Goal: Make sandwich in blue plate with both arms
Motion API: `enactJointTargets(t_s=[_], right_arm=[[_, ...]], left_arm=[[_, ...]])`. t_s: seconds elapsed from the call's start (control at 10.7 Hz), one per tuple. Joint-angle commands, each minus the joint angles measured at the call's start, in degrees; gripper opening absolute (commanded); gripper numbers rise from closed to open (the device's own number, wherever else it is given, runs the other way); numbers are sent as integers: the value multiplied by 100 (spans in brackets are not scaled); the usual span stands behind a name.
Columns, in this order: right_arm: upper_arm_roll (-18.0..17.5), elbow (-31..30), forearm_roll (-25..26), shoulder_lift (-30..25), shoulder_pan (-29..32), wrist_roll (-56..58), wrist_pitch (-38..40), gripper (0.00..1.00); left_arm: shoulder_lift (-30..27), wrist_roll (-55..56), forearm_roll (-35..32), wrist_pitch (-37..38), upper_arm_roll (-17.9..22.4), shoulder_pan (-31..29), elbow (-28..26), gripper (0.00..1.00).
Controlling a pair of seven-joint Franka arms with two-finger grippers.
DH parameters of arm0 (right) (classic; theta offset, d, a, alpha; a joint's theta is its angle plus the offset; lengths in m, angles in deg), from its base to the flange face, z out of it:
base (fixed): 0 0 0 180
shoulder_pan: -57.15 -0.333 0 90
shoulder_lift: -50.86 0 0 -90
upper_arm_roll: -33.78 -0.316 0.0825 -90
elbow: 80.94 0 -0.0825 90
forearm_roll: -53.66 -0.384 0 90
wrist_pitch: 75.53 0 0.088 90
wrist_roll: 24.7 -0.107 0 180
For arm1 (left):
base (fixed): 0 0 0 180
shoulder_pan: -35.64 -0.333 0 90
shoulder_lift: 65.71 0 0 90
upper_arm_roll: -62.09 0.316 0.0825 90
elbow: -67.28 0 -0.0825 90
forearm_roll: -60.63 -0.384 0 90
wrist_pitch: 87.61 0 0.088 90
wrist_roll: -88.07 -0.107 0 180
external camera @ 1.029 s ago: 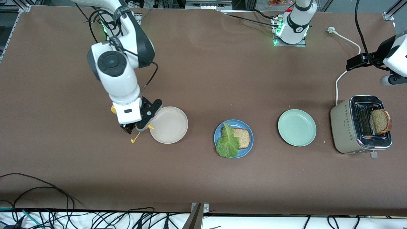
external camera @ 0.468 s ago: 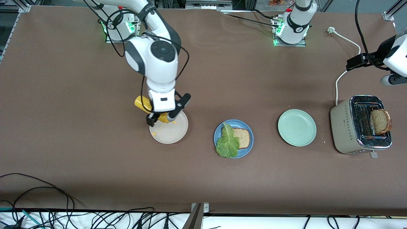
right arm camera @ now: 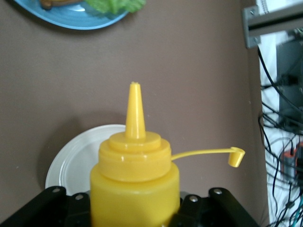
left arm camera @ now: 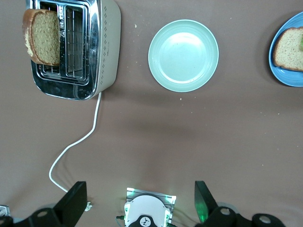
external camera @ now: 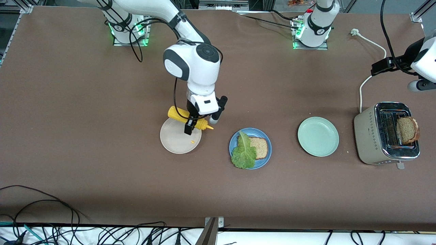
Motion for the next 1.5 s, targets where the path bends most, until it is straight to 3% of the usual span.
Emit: enactJointTargets(t_s=[0.0,0.75,1.4], right_arm=[[-38,252,604,471,-251,-60,-161,0],[15,1350,1421,1789,-779,-243,23,0],[33,1606,1871,2177,-771,-332,50,0]], left_arm=[[78,-1,-132,65,-28,-19,192,100],[78,-1,-124,65,-28,-107,183,100],[87,-1,-115,65,-28,-124,183,100]])
